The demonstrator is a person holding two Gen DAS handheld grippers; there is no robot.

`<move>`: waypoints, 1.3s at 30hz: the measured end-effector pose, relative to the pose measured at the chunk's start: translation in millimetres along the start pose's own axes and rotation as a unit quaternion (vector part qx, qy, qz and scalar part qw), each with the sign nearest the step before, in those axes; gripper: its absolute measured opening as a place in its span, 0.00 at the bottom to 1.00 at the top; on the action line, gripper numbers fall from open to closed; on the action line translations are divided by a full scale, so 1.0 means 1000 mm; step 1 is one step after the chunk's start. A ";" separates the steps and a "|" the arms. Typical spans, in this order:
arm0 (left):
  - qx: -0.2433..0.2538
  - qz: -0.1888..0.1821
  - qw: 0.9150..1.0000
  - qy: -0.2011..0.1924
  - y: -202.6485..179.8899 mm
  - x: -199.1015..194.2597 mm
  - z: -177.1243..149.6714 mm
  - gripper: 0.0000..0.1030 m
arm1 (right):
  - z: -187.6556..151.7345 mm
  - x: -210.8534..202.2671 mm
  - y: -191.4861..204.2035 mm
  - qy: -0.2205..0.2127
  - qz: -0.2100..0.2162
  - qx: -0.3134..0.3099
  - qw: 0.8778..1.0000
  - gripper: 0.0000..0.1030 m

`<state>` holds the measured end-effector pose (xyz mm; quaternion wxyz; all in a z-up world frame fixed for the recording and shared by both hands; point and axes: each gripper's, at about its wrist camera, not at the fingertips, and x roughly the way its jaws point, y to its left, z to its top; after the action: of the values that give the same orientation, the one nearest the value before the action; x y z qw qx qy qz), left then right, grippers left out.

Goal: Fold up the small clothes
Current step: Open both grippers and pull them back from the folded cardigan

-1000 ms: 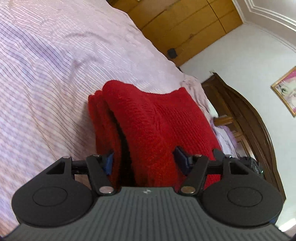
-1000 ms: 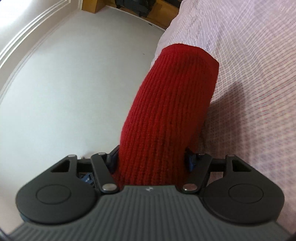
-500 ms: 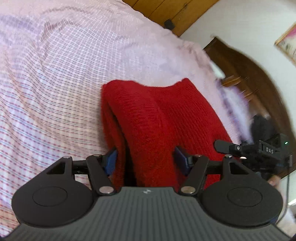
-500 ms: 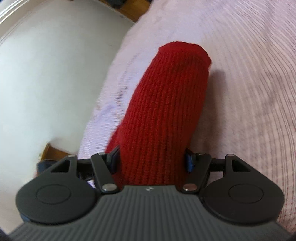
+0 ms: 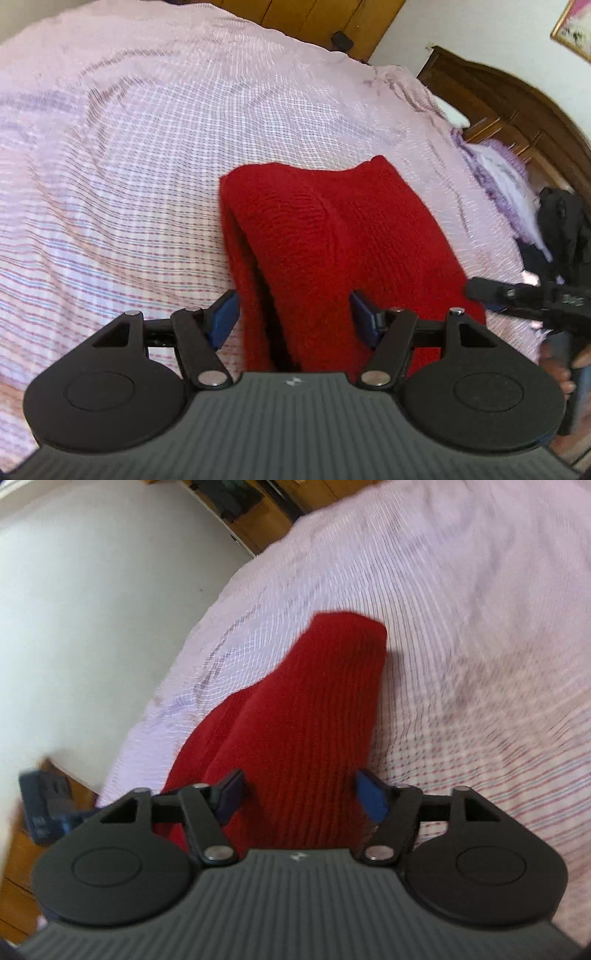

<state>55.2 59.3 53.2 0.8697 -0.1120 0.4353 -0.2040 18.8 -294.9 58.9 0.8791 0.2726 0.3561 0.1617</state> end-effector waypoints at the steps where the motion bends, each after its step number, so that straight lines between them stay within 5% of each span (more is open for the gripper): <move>1: 0.006 0.008 1.000 0.003 -0.001 -0.001 0.001 0.68 | -0.002 -0.001 0.004 0.004 -0.011 -0.010 1.000 0.64; 5: 0.033 0.048 0.998 0.018 -0.001 0.004 -0.012 0.70 | -0.018 0.025 -0.004 0.043 -0.031 -0.018 0.998 0.66; 9: -0.003 0.038 0.999 0.018 0.017 0.014 -0.015 0.72 | -0.026 0.037 -0.018 0.034 -0.008 0.016 0.999 0.71; 19: 0.054 0.089 0.994 -0.033 -0.030 -0.021 -0.028 0.72 | -0.041 -0.014 0.025 -0.056 -0.063 -0.051 0.995 0.71; 28: 0.029 0.101 0.994 -0.041 -0.056 -0.058 -0.058 0.73 | -0.077 -0.039 0.067 -0.091 -0.121 -0.109 0.983 0.73; 39: 0.033 0.131 0.991 -0.003 -0.069 -0.026 -0.087 0.81 | -0.104 -0.008 0.070 -0.053 -0.182 -0.144 0.971 0.81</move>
<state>-45.9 8.3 45.4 0.8933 -0.0257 0.4368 -0.1022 -67.3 -205.4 42.8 0.9415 0.0816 0.3253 0.0338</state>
